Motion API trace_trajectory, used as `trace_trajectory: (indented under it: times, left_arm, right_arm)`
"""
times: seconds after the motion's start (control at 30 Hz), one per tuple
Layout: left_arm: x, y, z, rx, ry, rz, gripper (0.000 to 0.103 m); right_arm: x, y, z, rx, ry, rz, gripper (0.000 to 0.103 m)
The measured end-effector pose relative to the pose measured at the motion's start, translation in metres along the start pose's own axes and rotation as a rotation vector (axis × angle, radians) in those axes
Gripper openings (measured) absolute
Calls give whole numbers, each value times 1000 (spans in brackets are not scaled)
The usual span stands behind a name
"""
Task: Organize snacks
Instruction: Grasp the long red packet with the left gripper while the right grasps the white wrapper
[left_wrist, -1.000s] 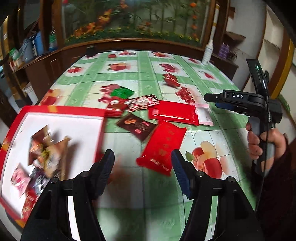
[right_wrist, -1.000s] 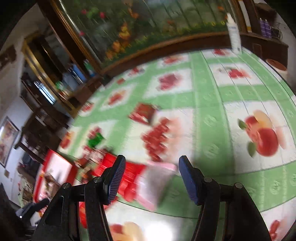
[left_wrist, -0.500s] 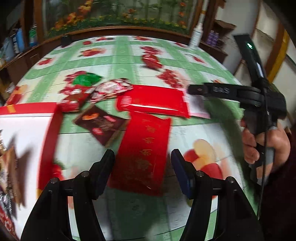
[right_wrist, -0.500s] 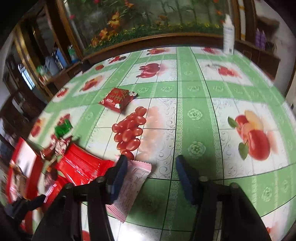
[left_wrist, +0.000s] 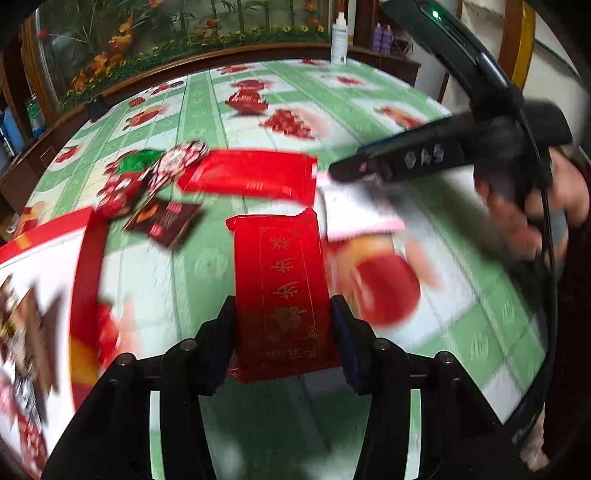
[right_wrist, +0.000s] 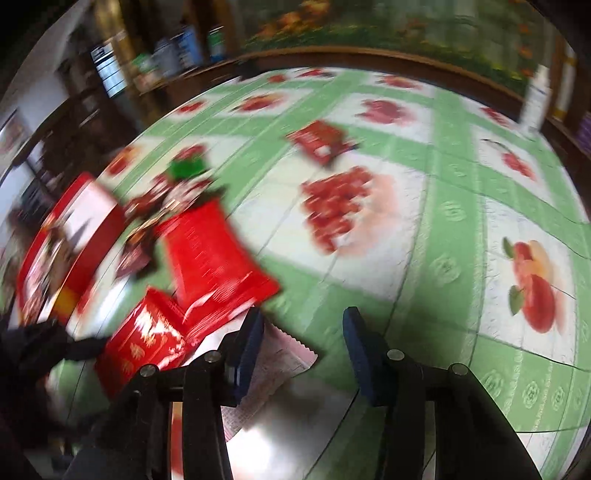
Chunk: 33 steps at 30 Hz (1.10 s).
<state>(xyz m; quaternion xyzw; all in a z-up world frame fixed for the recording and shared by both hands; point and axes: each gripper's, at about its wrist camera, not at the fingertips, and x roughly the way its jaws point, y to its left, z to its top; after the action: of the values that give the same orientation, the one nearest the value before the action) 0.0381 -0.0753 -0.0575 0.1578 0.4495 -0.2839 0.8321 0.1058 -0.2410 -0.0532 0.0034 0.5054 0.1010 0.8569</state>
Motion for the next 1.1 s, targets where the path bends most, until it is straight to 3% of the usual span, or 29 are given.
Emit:
trace_trajectory:
  times: [0.1, 0.17, 0.3, 0.4, 0.5, 0.63, 0.7, 0.8, 0.87, 0.97, 1.1]
  left_arm:
    - [-10, 10, -11, -43, 41, -2, 47]
    - [-16, 19, -18, -85, 58, 1, 47]
    - [-25, 24, -18, -110, 21, 24, 54]
    - [-23, 20, -13, -98, 9, 62, 68]
    - [-15, 19, -13, -97, 27, 61, 68]
    - [-6, 14, -15, -87, 42, 62, 70]
    - [-6, 14, -14, -88, 38, 49, 69]
    - [-7, 18, -14, -99, 27, 40, 68]
    - [-8, 20, -15, -104, 15, 49, 51]
    - [-10, 25, -15, -137, 3, 30, 45]
    - [-10, 25, -16, -145, -9, 30, 44]
  right_arm:
    - [-10, -10, -5, 25, -6, -14, 49]
    - [-20, -15, -10, 45, -21, 3, 60]
    - [-31, -8, -13, 20, -62, 60, 69]
    - [-29, 12, -15, -52, -61, 35, 74]
    - [-22, 31, -18, -127, -41, 13, 77]
    - [-7, 48, -24, -211, -7, -82, 83]
    - [1, 44, -24, -188, 10, -65, 82]
    - [0, 35, -23, -147, 1, -37, 75]
    - [-3, 32, -23, -134, -20, -33, 49]
    - [-6, 28, -21, -106, -29, -3, 41]
    - [-16, 29, -19, -97, -76, 24, 31]
